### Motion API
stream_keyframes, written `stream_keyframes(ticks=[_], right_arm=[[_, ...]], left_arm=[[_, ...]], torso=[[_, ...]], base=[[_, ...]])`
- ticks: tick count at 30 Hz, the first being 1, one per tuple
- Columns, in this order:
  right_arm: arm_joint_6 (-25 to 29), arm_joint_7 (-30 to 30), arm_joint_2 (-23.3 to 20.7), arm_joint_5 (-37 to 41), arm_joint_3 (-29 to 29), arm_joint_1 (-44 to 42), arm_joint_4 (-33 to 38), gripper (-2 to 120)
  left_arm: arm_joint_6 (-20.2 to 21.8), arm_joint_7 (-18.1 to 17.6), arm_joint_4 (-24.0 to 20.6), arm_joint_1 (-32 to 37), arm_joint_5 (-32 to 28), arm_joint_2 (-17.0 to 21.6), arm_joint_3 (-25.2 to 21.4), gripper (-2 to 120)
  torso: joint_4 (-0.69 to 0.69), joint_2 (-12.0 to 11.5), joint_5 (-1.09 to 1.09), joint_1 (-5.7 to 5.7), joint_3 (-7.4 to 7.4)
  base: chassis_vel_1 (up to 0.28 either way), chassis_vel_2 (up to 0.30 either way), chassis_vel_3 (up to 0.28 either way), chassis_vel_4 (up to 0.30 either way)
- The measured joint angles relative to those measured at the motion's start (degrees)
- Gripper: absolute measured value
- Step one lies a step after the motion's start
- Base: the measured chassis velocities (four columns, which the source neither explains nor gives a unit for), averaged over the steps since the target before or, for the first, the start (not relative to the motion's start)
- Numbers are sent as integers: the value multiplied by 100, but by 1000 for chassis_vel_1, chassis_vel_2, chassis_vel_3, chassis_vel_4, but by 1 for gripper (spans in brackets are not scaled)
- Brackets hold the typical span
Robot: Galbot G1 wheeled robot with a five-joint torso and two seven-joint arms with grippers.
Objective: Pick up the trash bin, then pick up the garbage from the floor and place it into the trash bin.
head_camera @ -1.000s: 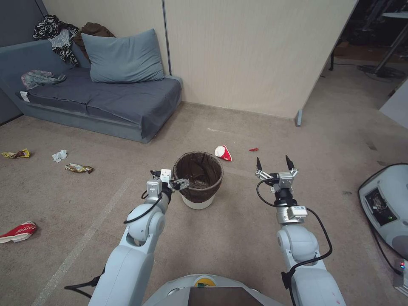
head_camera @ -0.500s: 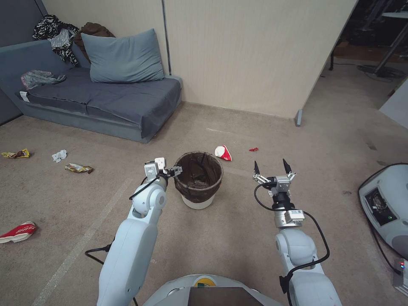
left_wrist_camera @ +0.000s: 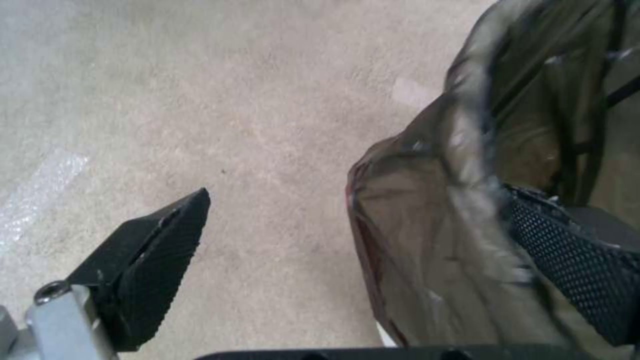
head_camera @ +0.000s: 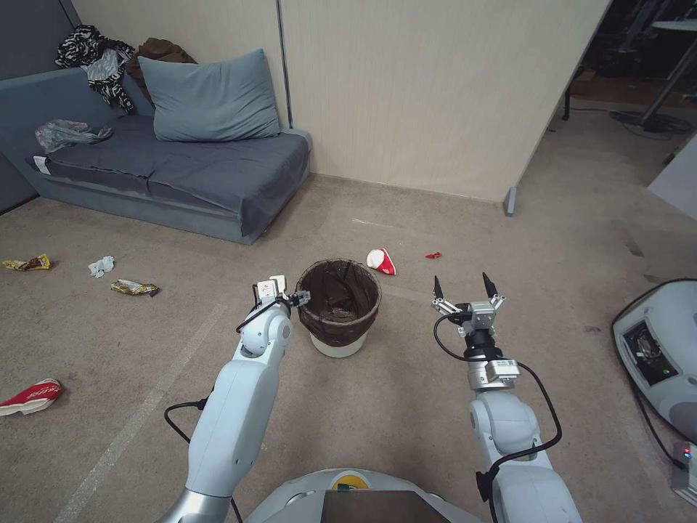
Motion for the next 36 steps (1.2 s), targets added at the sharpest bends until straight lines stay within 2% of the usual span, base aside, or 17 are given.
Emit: stream_keyframes(ticks=[21, 25, 26, 28, 29, 33, 36], right_arm=[[109, -64, 55, 2, -48, -102, -9, 100], [158, -88, 74, -38, -85, -137, -14, 100], [158, -88, 74, -38, -85, -137, -14, 100], [187, -119, 82, -64, -103, -147, -27, 100], [187, -119, 82, -64, -103, -147, -27, 100], [201, -151, 115, -87, -137, -158, -32, 100], [202, -152, 119, -89, -137, -158, -33, 100]], left_arm=[[-30, 30, 620, -320, 208, -168, 132, 99], [-35, 69, 738, -369, 247, -194, 126, 81], [-35, 69, 738, -369, 247, -194, 126, 81], [-35, 104, 779, -395, 244, -205, 112, 71], [-35, 104, 779, -395, 244, -205, 112, 71], [-35, 138, 847, -452, 235, -231, 97, 51], [-34, 140, 858, -458, 235, -238, 97, 46]], torso=[[1, 1, 2, 0, -2], [0, 1, 3, -1, -2], [0, 1, 3, -1, -2], [0, 1, 2, -1, -2], [0, 1, 2, -1, -2], [0, 1, 1, -1, -2], [-1, 1, 0, -1, -1]], base=[[0, 0, 0, 0], [0, 0, 0, 0], [0, 0, 0, 0], [0, 0, 0, 0], [0, 0, 0, 0], [0, 0, 0, 0], [0, 0, 0, 0]])
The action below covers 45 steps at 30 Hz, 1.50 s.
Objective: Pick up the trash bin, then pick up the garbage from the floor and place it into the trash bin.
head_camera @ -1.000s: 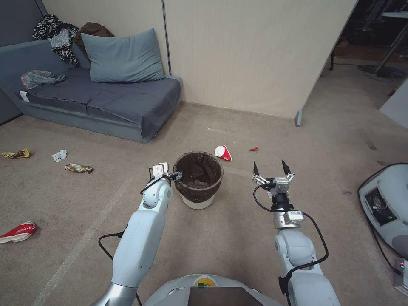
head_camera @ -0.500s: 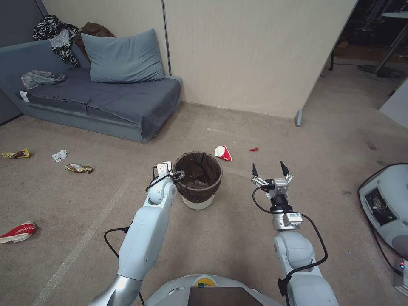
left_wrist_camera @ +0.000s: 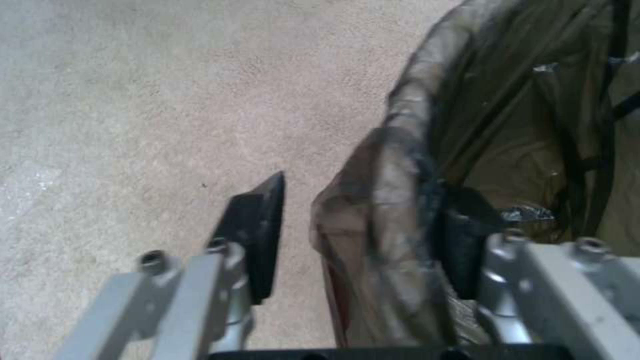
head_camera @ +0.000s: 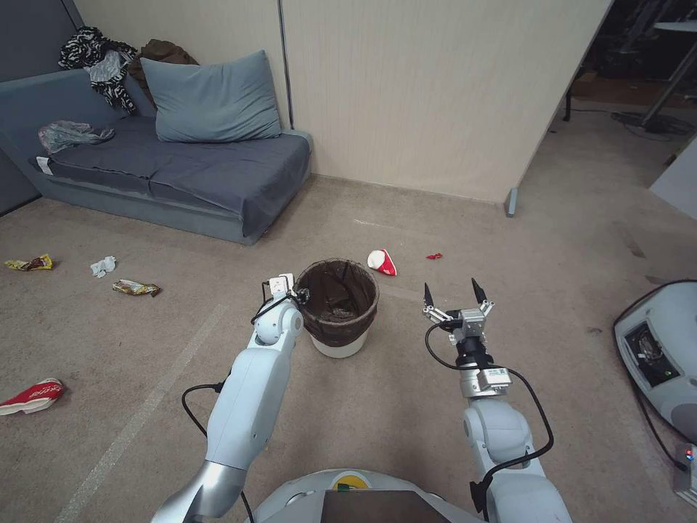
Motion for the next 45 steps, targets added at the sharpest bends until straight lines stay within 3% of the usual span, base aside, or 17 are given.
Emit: stream_keyframes(ticks=[3, 10, 23, 27, 40, 42, 45], right_arm=[[0, 0, -6, -2, 8, 9, -4, 100], [-5, 3, -20, 0, 24, 39, -2, 100], [-38, 12, -61, 56, 64, 115, -1, 100], [-53, 22, -79, 133, 76, 152, -3, 100], [-143, 102, -109, 297, 81, 263, -28, 100], [-174, 148, -116, 328, 82, 286, -29, 100], [-194, 178, -127, 350, 84, 294, -29, 100]], left_arm=[[4, 2, 10, 4, 1, -5, 1, 29], [13, 25, -24, 23, -26, -2, 5, 7], [20, 33, -176, 146, -107, 44, -116, 6], [38, 57, -419, 281, -102, 73, -165, 5], [57, 164, -1806, 877, 76, 280, -440, 2], [50, 212, -2317, 1130, 78, 374, -602, 2], [48, 243, -2622, 1314, 76, 456, -701, 2]], torso=[[0, 0, 0, 0, 0], [-1, 0, -1, 0, 0], [0, -1, -3, 1, 2], [-1, -2, -4, 1, 4], [2, -2, 1, 1, 2], [1, -2, 0, 1, 1], [0, -2, 0, 1, 1]], base=[[0, 0, 0, 0], [0, 0, 0, 0], [0, 0, 0, 0], [0, 0, 0, 0], [0, 0, 0, 0], [0, 0, 0, 0], [0, 0, 0, 0]])
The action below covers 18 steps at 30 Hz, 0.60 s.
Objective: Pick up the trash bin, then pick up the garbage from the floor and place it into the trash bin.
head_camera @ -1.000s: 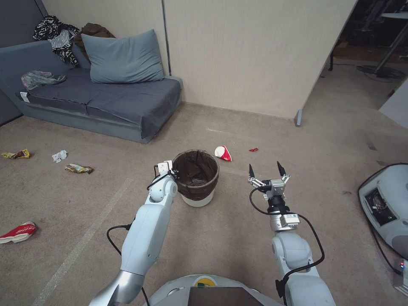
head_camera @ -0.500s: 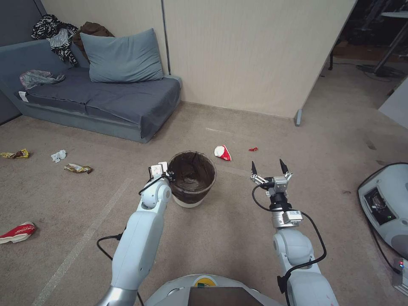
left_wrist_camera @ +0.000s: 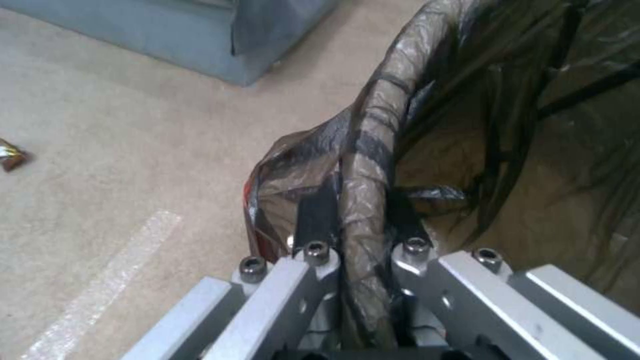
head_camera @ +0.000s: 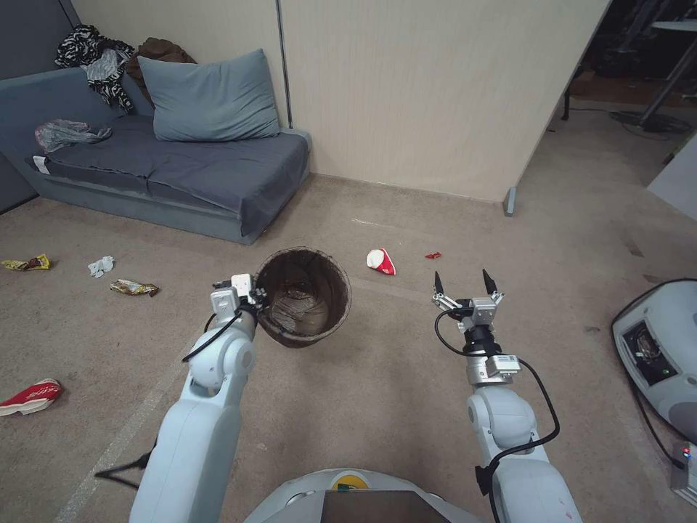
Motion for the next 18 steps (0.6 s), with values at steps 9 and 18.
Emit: stream_keyframes(ticks=[9, 18], right_arm=[[-77, 50, -92, 114, 8, -1, 39, 100], [-190, 137, -90, 120, 29, 4, 34, 100]], left_arm=[[-22, 96, -1384, 1153, -176, 154, -535, 2], [-21, 142, -1282, 1367, -174, 113, -610, 2]], torso=[[0, 1, -1, 0, -1], [0, 1, -1, 0, -1]], base=[[0, 0, 0, 0], [0, 0, 0, 0]])
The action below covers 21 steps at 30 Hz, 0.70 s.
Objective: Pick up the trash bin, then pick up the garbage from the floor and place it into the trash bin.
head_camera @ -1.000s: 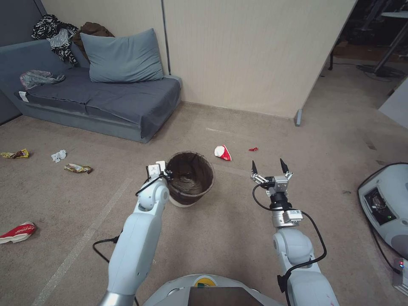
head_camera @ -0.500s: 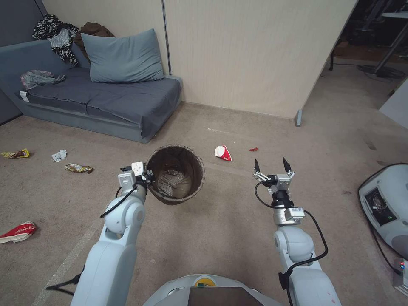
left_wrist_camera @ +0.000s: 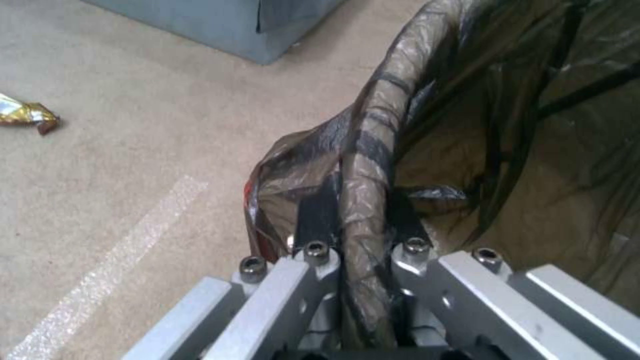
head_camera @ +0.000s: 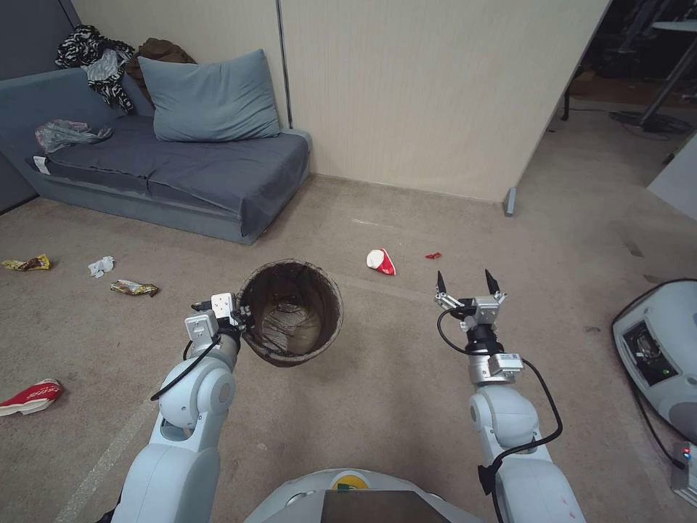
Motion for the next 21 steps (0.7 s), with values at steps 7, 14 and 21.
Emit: stream_keyframes(ticks=[7, 14, 21], right_arm=[[-52, 22, -5, -3, 49, -32, 0, 100], [-86, 36, 12, -23, 54, -27, -2, 100], [-87, 33, 18, -36, 48, -22, -1, 100]], left_arm=[[0, 51, -22, 119, 18, -26, -33, 2], [0, 63, -80, 209, 39, -68, -34, 2], [-1, 66, -101, 214, 41, -84, -29, 2]], torso=[[0, 0, 0, 0, 0], [0, 0, 0, 0, 0], [0, 0, 1, -1, 0]], base=[[0, 0, 0, 0], [0, 0, 0, 0], [-42, 35, 41, -35]])
